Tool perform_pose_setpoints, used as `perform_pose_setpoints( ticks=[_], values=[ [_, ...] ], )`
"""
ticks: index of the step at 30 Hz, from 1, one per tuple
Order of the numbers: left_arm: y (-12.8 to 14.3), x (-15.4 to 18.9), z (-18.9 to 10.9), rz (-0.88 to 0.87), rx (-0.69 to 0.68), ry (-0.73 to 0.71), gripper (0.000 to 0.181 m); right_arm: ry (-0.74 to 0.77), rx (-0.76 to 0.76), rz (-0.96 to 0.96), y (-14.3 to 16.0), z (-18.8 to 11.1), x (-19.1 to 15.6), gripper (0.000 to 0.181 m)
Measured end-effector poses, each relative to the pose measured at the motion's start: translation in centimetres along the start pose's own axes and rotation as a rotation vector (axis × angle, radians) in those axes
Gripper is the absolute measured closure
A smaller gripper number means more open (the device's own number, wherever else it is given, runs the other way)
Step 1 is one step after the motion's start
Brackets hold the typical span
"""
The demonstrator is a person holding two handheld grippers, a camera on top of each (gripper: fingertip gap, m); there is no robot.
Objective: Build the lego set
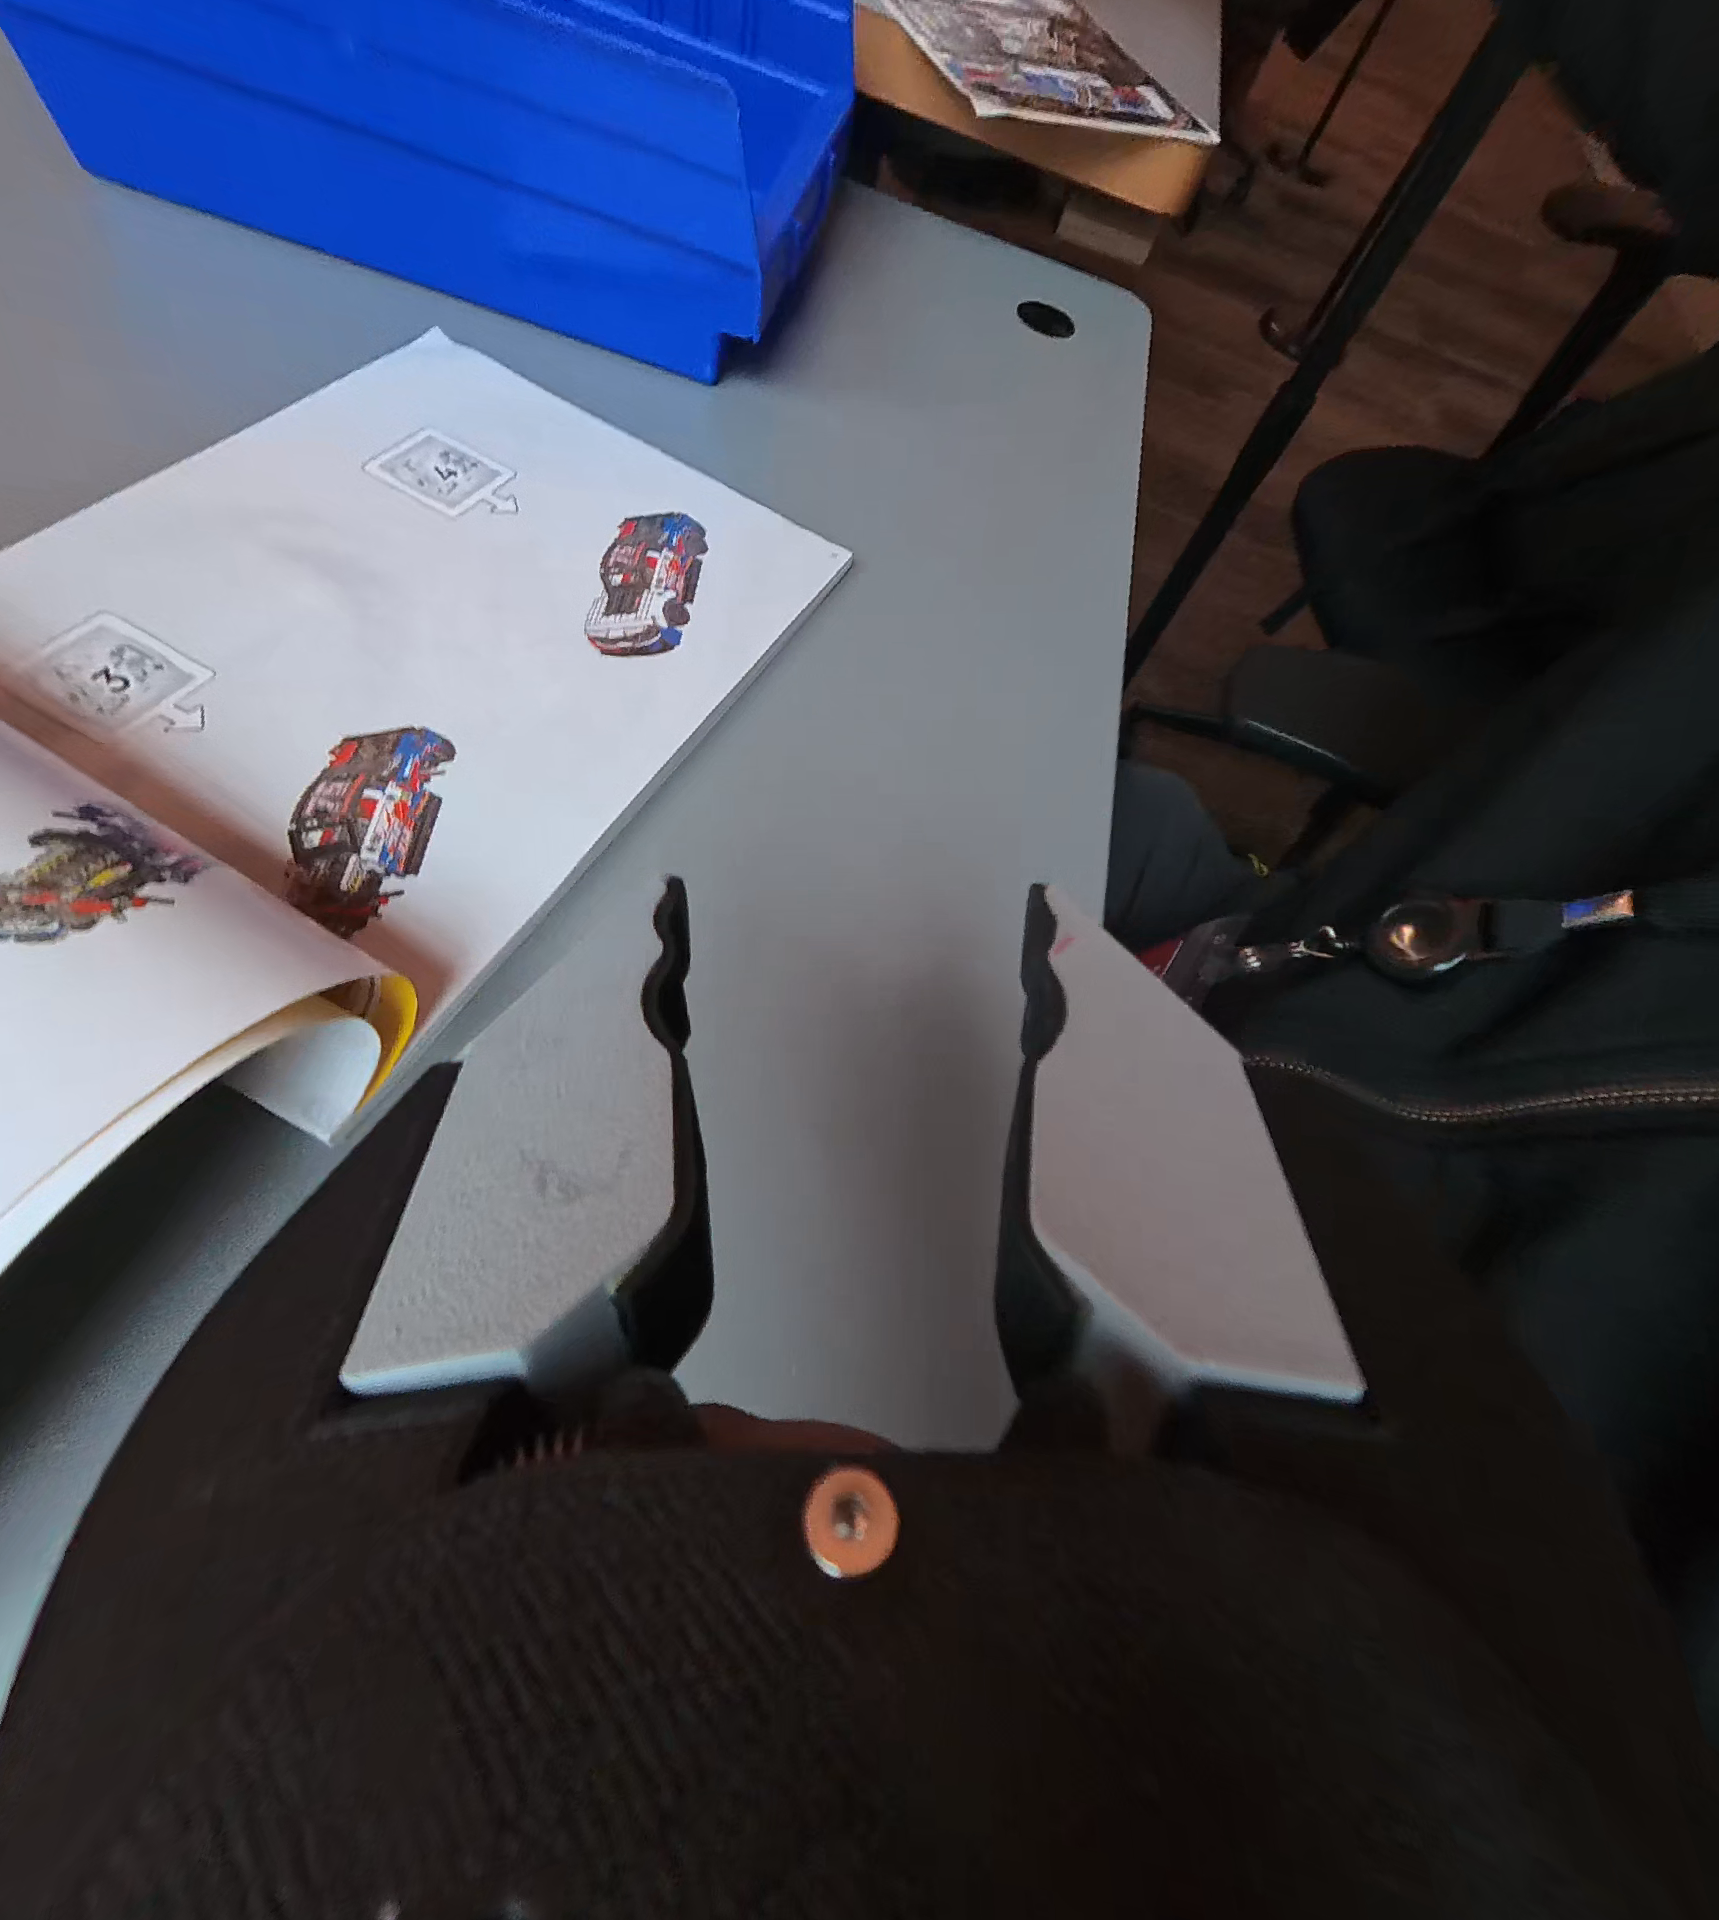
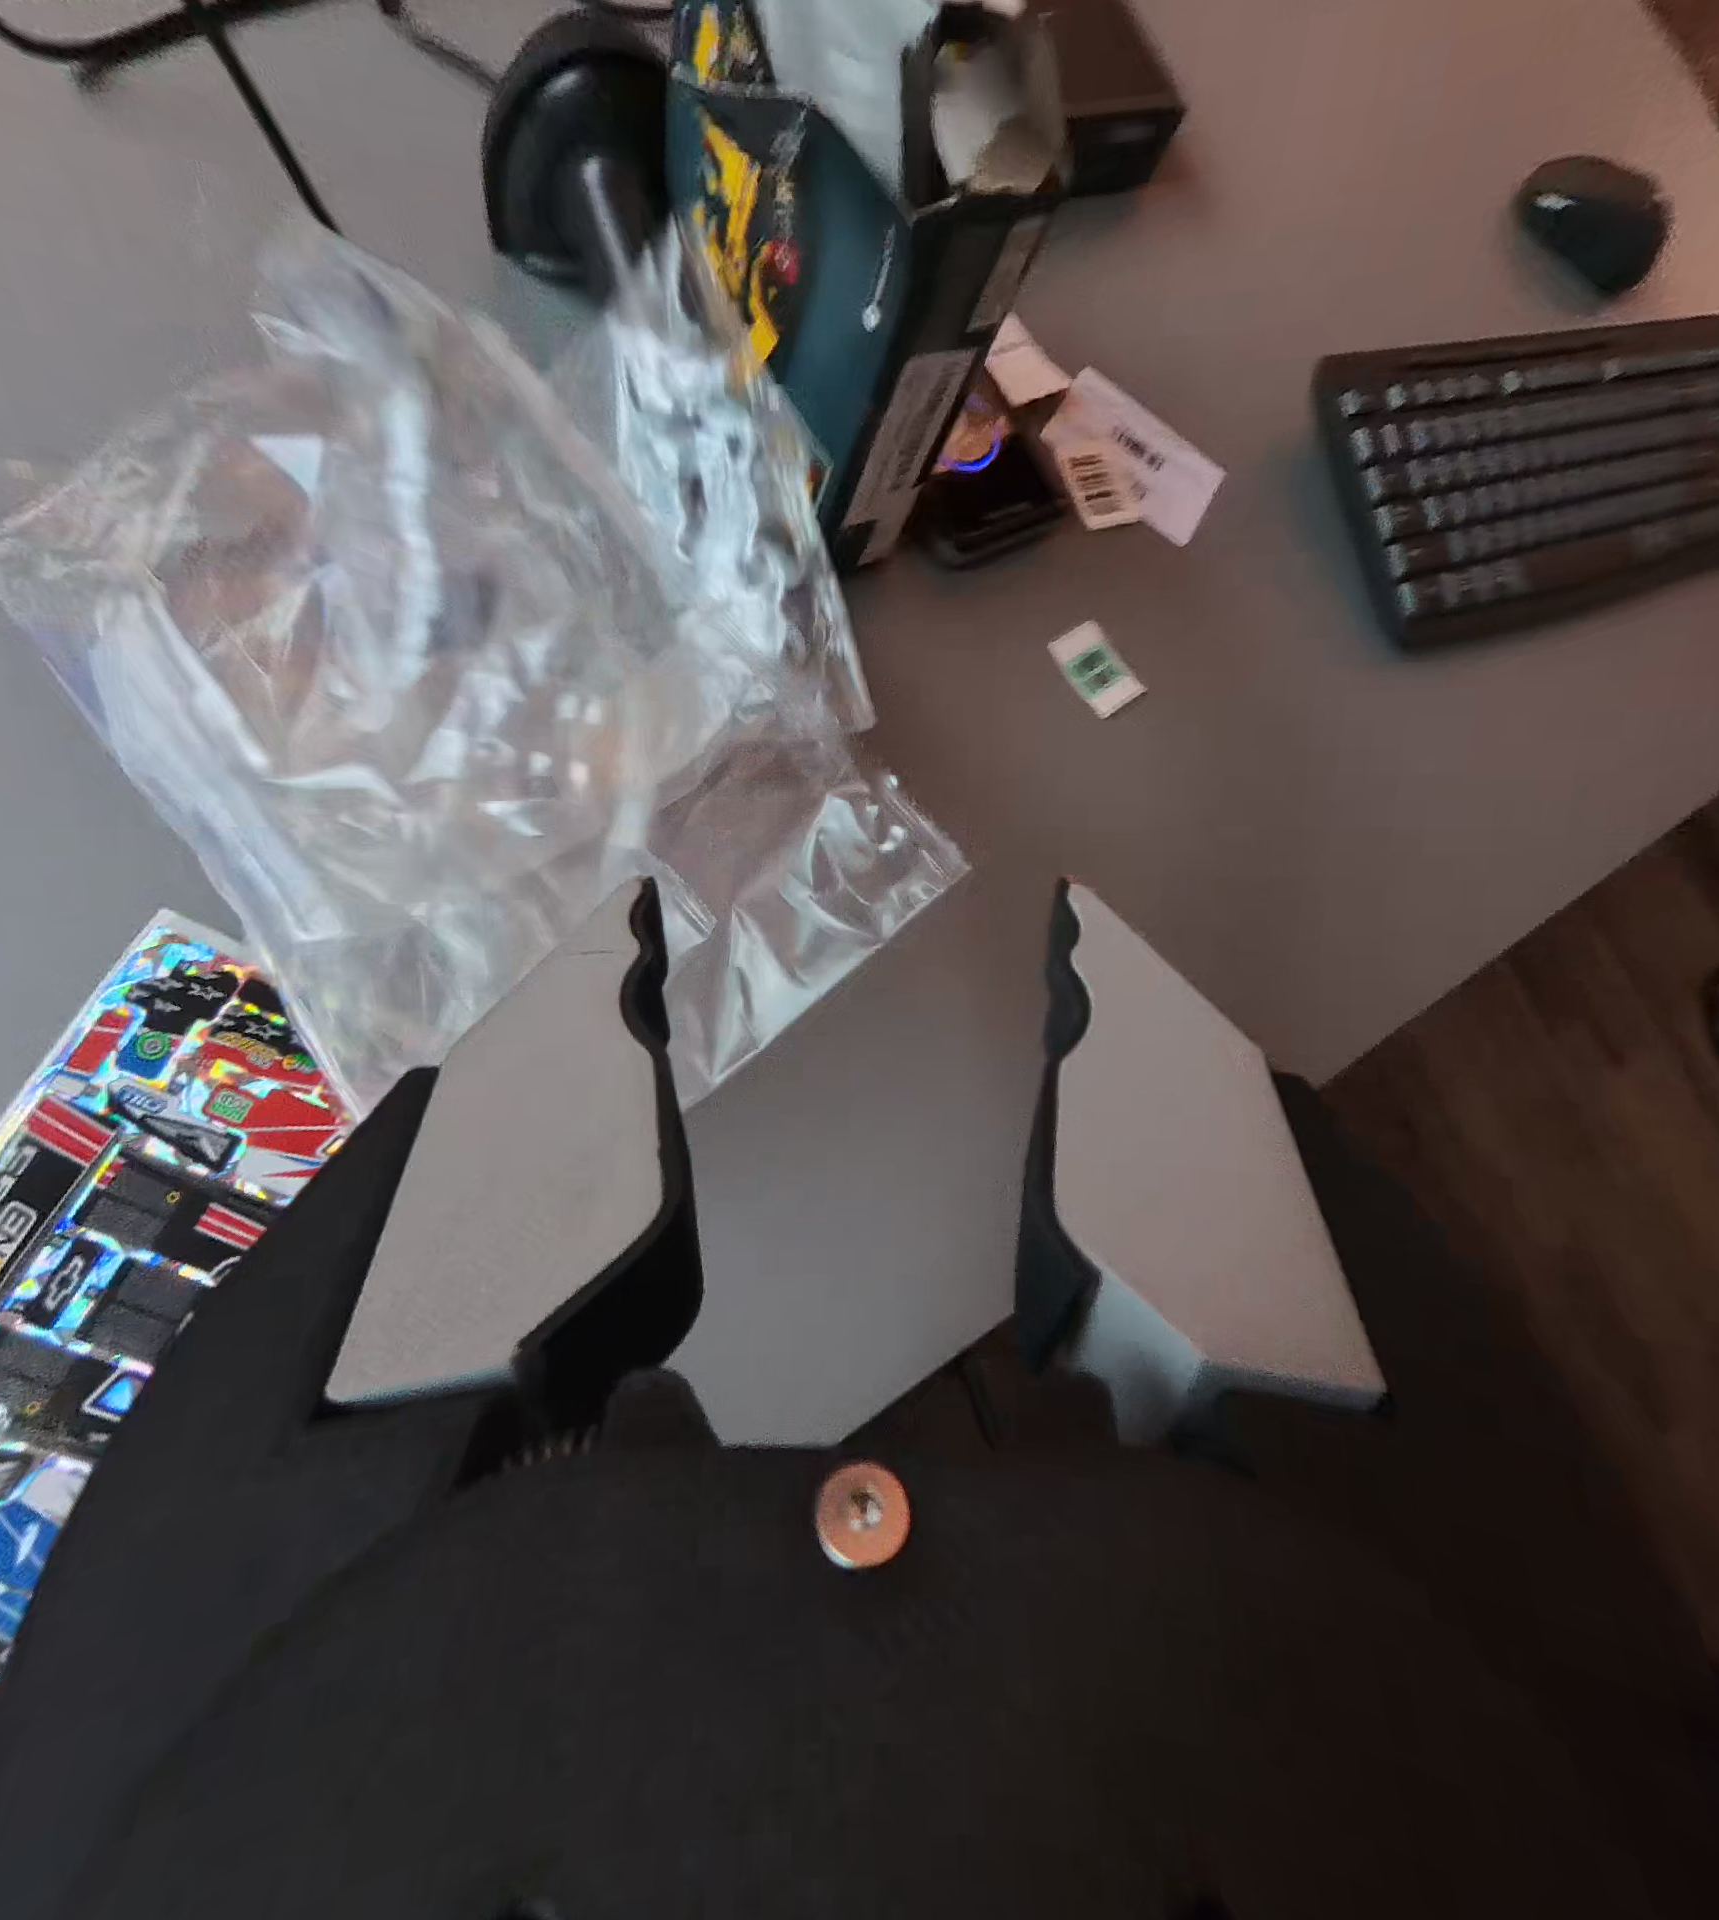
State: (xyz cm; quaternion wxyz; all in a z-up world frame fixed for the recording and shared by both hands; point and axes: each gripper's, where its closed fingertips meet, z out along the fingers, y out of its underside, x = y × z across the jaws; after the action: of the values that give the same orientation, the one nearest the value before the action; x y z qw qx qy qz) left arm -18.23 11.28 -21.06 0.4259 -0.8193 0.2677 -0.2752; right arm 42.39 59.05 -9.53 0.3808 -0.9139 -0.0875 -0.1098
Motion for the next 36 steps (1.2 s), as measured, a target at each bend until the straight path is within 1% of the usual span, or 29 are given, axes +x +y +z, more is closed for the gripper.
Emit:
perform_pose_setpoints(
  ticks=[1,3,5,7,9,11,12,14,16,18,19,21,23,25,27,30,32,35,36],
  values=[
    [0.3,0.0,0.0,-0.007,0.001,0.001,0.119,0.009,0.021,0.0,-0.4,-0.6,0.4,0.112],
    [0.6,0.0,-0.2,-0.025,0.011,0.005,0.119,-0.022,0.074,-0.002,-1.6,-2.3,-0.4,0.113],
    [0.9,-0.1,-0.3,-0.032,0.028,-0.004,0.119,-0.09,0.158,-0.042,-2.9,-4.8,-3.3,0.114],
    [1.3,-0.3,-0.3,-0.034,0.041,-0.029,0.12,-0.192,0.248,-0.104,-3.6,-7.9,-8.2,0.115],
    [1.8,-0.6,-0.1,-0.053,0.049,-0.055,0.12,-0.366,0.324,-0.168,-3.2,-11.5,-15.2,0.111],
    [2.5,-1.0,-0.1,-0.061,0.042,-0.109,0.12,-0.593,0.38,-0.243,-1.5,-15.5,-23.6,0.109],
    [3.0,-1.6,-0.2,-0.058,0.031,-0.158,0.118,-0.702,0.406,-0.278,-0.3,-17.6,-27.8,0.108],
    [3.5,-2.2,-0.7,-0.064,0.031,-0.237,0.112,-0.906,0.448,-0.349,2.7,-21.6,-36.3,0.101],
    [4.0,-2.4,-1.4,-0.072,0.043,-0.292,0.11,-1.068,0.472,-0.427,6.2,-25.0,-44.1,0.095],
    [5.0,-2.3,-2.3,-0.079,0.033,-0.334,0.11,-1.213,0.484,-0.512,9.8,-28.0,-51.3,0.096],
    [5.6,-2.1,-2.7,-0.084,0.03,-0.341,0.111,-1.259,0.492,-0.557,11.4,-29.0,-54.5,0.1],
    [6.7,-2.0,-3.8,-0.102,0.045,-0.368,0.114,-1.319,0.502,-0.642,14.3,-30.0,-60.1,0.106],
    [7.9,-2.0,-4.4,-0.12,0.046,-0.389,0.115,-1.379,0.467,-0.688,16.3,-30.4,-65.1,0.108],
    [8.9,-2.2,-4.9,-0.124,0.033,-0.416,0.115,-1.455,0.405,-0.716,18.0,-30.9,-69.1,0.101],
    [8.9,-2.3,-5.3,-0.103,0.043,-0.445,0.116,-1.458,0.361,-0.772,19.3,-30.8,-72.3,0.1],
    [9.2,-2.5,-5.3,-0.103,0.04,-0.458,0.119,-1.35,0.369,-0.871,20.5,-29.9,-75.8,0.095],
    [9.4,-2.2,-5.2,-0.077,0.034,-0.455,0.12,-1.256,0.392,-0.915,20.8,-28.8,-77.3,0.095],
    [9.4,-1.8,-5.3,-0.045,0.048,-0.45,0.122,-1.198,0.394,-0.935,21.2,-27.4,-78.4,0.098],
    [9.3,-1.8,-5.5,-0.048,0.062,-0.451,0.124,-1.171,0.396,-0.953,21.2,-26.8,-78.4,0.104]
  ],
)
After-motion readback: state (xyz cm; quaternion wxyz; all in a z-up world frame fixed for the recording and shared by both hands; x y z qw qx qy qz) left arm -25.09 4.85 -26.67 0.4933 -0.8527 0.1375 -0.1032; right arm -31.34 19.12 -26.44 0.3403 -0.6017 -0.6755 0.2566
